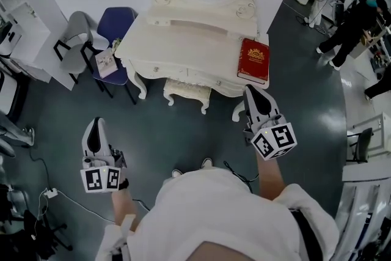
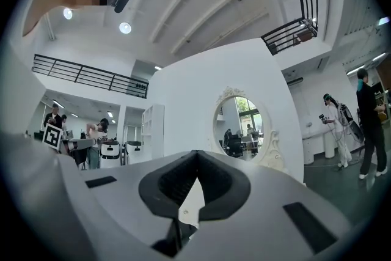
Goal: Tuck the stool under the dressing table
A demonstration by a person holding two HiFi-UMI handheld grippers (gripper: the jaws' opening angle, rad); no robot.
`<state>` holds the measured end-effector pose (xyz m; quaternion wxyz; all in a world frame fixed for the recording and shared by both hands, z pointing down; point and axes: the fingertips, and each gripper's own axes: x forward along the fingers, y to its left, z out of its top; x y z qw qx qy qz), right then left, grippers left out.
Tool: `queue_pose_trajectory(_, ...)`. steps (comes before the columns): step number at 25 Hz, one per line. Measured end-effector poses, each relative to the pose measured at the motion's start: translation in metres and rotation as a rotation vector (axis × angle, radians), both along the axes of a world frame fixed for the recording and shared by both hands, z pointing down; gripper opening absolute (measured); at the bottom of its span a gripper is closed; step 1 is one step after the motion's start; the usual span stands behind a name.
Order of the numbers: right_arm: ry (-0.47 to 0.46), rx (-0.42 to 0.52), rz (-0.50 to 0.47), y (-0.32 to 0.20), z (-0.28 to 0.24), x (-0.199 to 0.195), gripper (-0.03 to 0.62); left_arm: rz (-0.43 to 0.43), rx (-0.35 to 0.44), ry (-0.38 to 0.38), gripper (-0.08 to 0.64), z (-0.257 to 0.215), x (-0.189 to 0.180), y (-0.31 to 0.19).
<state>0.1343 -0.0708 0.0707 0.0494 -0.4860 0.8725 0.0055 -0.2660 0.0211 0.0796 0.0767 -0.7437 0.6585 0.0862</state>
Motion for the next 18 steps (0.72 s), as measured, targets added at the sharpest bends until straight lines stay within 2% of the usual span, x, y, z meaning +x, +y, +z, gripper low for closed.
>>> queue_pose_trajectory(5,0.007,0.011,0.004,-0.003,-0.001,-0.003,0.000,0.010,0.023,0.011,0.015,-0.005,0.005,-0.005)
queue_pose_trajectory(18,0.012,0.005,-0.016,-0.008,-0.001,-0.014,0.000,0.029,-0.003,0.041,0.015,0.004,0.010,-0.006)
